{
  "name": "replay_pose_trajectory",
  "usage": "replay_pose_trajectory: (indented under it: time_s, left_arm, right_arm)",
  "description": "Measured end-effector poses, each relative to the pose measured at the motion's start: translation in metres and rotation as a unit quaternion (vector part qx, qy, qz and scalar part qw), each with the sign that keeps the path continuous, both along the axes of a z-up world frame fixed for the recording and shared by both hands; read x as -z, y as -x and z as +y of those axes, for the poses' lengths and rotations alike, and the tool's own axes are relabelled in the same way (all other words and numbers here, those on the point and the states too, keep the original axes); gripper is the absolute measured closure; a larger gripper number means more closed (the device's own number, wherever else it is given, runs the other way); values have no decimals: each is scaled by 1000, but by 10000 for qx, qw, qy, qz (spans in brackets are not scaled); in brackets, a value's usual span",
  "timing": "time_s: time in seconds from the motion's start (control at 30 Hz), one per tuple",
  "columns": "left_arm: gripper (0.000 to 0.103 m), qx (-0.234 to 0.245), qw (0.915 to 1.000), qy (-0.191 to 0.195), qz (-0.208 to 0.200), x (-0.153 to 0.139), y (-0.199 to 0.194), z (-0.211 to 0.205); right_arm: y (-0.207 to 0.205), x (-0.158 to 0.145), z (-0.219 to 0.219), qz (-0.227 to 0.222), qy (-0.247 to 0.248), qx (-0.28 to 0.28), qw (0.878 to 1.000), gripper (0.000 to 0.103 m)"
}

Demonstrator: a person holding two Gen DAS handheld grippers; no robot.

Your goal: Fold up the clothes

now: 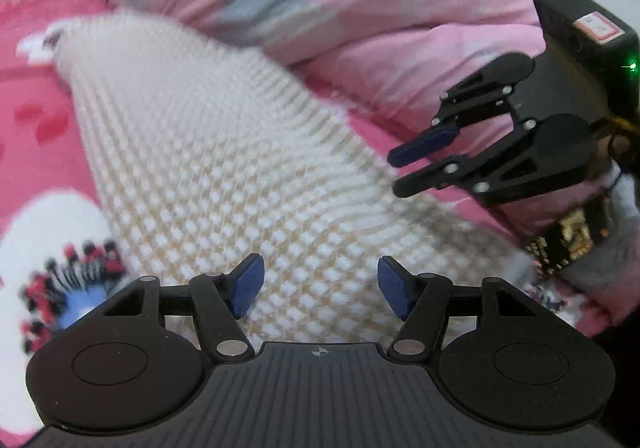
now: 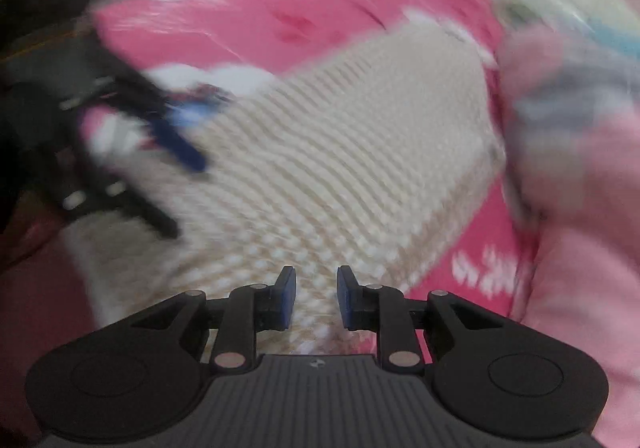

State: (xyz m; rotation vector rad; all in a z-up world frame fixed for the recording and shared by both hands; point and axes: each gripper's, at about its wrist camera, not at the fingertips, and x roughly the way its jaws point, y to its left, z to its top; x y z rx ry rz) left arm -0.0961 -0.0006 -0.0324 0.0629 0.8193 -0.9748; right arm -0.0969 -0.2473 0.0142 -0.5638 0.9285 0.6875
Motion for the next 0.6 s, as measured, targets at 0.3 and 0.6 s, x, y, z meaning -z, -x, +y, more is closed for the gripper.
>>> replay_pose_trajectory:
  time_s: [0.3, 0.6]
  left_arm:
    - [37, 640, 9972, -320, -216, 30, 38, -18]
    - [39, 1031, 9916, -627, -475, 4, 43, -15]
  right_arm:
    - [25, 30, 3, 523, 258, -301, 9978, 78]
    - [26, 25, 0, 297, 1614, -1669, 9722, 77]
